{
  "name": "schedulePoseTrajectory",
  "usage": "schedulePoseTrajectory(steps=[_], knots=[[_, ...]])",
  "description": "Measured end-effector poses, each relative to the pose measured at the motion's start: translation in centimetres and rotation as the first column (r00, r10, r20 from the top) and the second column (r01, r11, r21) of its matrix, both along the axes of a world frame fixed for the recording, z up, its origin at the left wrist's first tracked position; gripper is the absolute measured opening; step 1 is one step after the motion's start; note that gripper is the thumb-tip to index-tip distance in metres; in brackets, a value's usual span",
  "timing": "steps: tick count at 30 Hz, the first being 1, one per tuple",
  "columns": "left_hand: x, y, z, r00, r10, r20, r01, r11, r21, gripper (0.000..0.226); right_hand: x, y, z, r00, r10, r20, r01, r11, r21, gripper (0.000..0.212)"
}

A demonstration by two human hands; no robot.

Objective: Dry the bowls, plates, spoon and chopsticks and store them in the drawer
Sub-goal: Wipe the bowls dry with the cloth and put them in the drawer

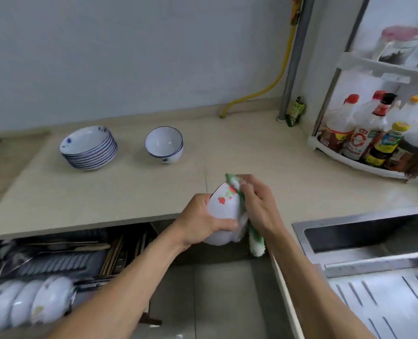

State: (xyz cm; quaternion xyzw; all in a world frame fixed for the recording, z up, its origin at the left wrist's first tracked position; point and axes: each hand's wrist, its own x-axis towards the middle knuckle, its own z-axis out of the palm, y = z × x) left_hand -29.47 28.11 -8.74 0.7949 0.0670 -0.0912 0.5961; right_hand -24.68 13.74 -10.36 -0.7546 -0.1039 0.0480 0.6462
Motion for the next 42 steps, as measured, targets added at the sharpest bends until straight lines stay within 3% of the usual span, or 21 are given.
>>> schedulePoseTrajectory(steps=[2, 4, 7, 10, 12, 14, 16, 18, 21, 23, 28, 36, 42], knots=[[-1.3, 3.7, -0.5, 0.999, 0.031, -0.019, -0.031, 0.999, -0.017, 0.025, -2.4, 4.6, -0.6, 0.988, 0.081, 0.128, -0.072, 0.995, -0.072, 0.028], [-3.2, 7.1, -1.1, 0.998, 0.059, -0.022, -0.059, 0.998, -0.024, 0.028, -4.4, 8.5, -1.1, 0.99, 0.084, 0.114, -0.078, 0.996, -0.051, 0.028], [-6.9, 12.8, -1.7, 0.993, 0.106, -0.052, -0.108, 0.993, -0.038, 0.032, -6.0, 13.6, -2.1, 0.974, 0.021, -0.225, -0.01, 0.999, 0.052, 0.028], [-9.8, 18.7, -2.0, 0.988, 0.137, -0.067, -0.142, 0.986, -0.088, 0.033, -8.1, 18.9, -3.3, 0.749, 0.077, -0.658, 0.058, 0.982, 0.182, 0.035], [-11.6, 22.4, -2.8, 0.971, 0.223, -0.082, -0.233, 0.962, -0.144, 0.04, -9.7, 22.5, -4.8, 0.653, 0.158, -0.741, 0.056, 0.965, 0.255, 0.043], [-13.3, 26.0, -4.2, 0.929, 0.348, -0.126, -0.366, 0.915, -0.172, 0.053, -10.8, 26.5, -6.5, 0.619, 0.152, -0.77, 0.016, 0.978, 0.206, 0.04], [-14.6, 28.2, -5.8, 0.865, 0.471, -0.174, -0.497, 0.852, -0.166, 0.06, -11.2, 29.4, -8.3, 0.608, 0.086, -0.789, -0.037, 0.996, 0.08, 0.031], [-15.2, 30.0, -7.6, 0.787, 0.584, -0.198, -0.613, 0.776, -0.149, 0.05, -11.5, 31.7, -10.7, 0.62, 0.05, -0.783, -0.121, 0.992, -0.032, 0.026], [-15.6, 32.7, -10.7, 0.697, 0.667, -0.263, -0.708, 0.699, -0.103, 0.029, -11.5, 33.4, -14.3, 0.73, 0.028, -0.682, -0.212, 0.959, -0.187, 0.035], [-15.9, 34.6, -13.0, 0.677, 0.669, -0.305, -0.712, 0.701, -0.043, 0.024, -11.7, 34.0, -14.7, 0.791, 0.023, -0.611, -0.23, 0.937, -0.262, 0.048], [-16.2, 37.9, -18.9, 0.638, 0.667, -0.383, -0.691, 0.716, 0.097, 0.031, -11.6, 36.2, -16.5, 0.853, 0.034, -0.52, -0.251, 0.901, -0.353, 0.038], [-16.3, 40.5, -26.4, 0.599, 0.655, -0.46, -0.629, 0.741, 0.235, 0.044, -11.8, 38.8, -21.5, 0.869, 0.079, -0.488, -0.316, 0.848, -0.425, 0.03], [-17.0, 41.5, -28.8, 0.566, 0.633, -0.529, -0.606, 0.754, 0.254, 0.047, -12.2, 39.5, -23.0, 0.87, 0.097, -0.483, -0.337, 0.832, -0.44, 0.025]])
